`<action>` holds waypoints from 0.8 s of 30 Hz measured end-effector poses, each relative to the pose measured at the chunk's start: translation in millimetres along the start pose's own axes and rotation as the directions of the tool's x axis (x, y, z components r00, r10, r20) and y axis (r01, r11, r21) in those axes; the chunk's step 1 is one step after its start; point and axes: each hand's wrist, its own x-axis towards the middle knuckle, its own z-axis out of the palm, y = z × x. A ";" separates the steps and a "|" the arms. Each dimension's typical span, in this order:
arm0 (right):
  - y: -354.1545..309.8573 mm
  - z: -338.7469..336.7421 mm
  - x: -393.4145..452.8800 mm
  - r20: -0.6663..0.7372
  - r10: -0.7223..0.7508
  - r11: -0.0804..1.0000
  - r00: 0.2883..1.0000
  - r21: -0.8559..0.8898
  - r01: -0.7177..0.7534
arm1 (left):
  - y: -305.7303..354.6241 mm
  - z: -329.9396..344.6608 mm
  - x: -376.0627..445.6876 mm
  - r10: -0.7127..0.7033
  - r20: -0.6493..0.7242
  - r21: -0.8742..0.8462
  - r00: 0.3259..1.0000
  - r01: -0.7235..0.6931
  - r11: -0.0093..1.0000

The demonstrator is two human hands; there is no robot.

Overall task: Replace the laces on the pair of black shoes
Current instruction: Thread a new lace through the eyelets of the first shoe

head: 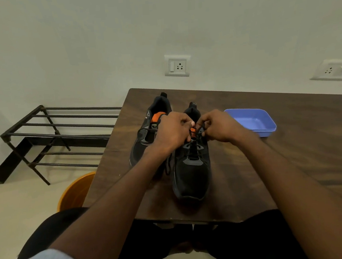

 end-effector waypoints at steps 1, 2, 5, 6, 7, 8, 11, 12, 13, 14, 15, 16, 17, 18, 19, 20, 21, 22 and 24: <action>1.5 0.1 0.7 -0.004 0.018 1.000 1.000 0.023 -0.018 | 0.4 1.4 1.1 -0.015 -0.001 0.024 1.000 0.015 1.000; 2.6 0.0 0.7 -0.007 0.034 0.998 0.999 0.054 -0.033 | 1.0 2.4 2.0 -0.026 -0.006 0.055 1.000 0.026 0.998; 4.2 -0.3 -1.5 -0.022 0.063 0.985 0.998 0.164 -0.058 | 2.5 3.6 2.5 -0.009 -0.026 0.120 1.000 0.012 0.993; 2.9 0.3 -2.5 -0.022 0.068 0.978 0.997 0.199 -0.063 | 2.8 3.0 2.1 0.005 -0.032 0.124 0.999 -0.001 0.992; 1.5 1.2 -3.2 -0.022 0.071 0.972 0.997 0.226 -0.065 | 2.8 2.4 1.6 0.013 -0.035 0.120 0.999 -0.009 0.993; 0.1 1.8 -3.7 -0.023 0.074 0.968 0.997 0.242 -0.066 | 2.9 1.9 0.9 0.017 -0.034 0.115 0.999 -0.013 0.993; -1.4 2.6 -3.7 -0.026 0.106 0.959 0.994 0.266 -0.096 | 3.1 1.6 0.8 0.010 -0.012 0.126 1.000 -0.008 0.992; -2.0 2.5 -3.8 -0.026 0.121 0.957 0.992 0.270 -0.109 | 3.9 0.7 1.9 0.005 0.009 0.141 1.000 -0.006 0.990; -2.3 2.4 -3.4 -0.026 0.132 0.955 0.991 0.271 -0.120 | 5.2 -1.3 3.0 0.000 0.034 0.166 0.999 -0.005 0.986; -2.6 2.5 -2.9 -0.024 0.141 0.953 0.990 0.274 -0.129 | 6.5 -3.4 4.4 -0.001 0.058 0.207 0.998 -0.011 0.978; -3.0 2.5 -2.4 -0.022 0.152 0.949 0.988 0.281 -0.140 | 8.6 -5.4 4.8 0.005 0.076 0.264 0.997 -0.025 0.964; -4.0 2.7 -2.1 -0.015 0.162 0.945 0.987 0.291 -0.151 | 10.2 -6.8 4.6 0.024 0.077 0.330 0.997 -0.048 0.943; -4.6 2.6 -1.9 -0.009 0.170 0.941 0.985 0.297 -0.160 | 11.4 -6.9 4.2 0.052 0.065 0.390 0.997 -0.073 0.918; -5.4 3.1 -1.8 -0.004 0.173 0.940 0.985 0.300 -0.163 | 11.5 -6.4 3.3 0.086 0.043 0.432 0.995 -0.096 0.897; -5.7 3.4 -1.9 -0.004 0.174 0.939 0.985 0.301 -0.165 | 11.9 -5.4 2.0 0.121 0.019 0.454 0.993 -0.116 0.884; -6.3 3.5 -2.2 -0.005 0.174 0.940 0.985 0.300 -0.165 | 11.6 -3.1 1.6 0.144 -0.001 0.462 0.990 -0.127 0.878; -7.1 4.0 -2.3 -0.005 0.174 0.941 0.985 0.297 -0.164 | 10.9 -1.6 1.0 0.161 -0.018 0.455 0.987 -0.135 0.880; -7.7 4.3 -2.4 -0.003 0.174 0.941 0.985 0.297 -0.165 | 9.4 0.5 1.9 0.165 -0.032 0.431 0.986 -0.135 0.892; -8.6 4.8 -2.2 0.001 0.183 0.936 0.983 0.306 -0.174 | 4.8 3.5 4.8 0.140 -0.063 0.343 0.988 -0.110 0.933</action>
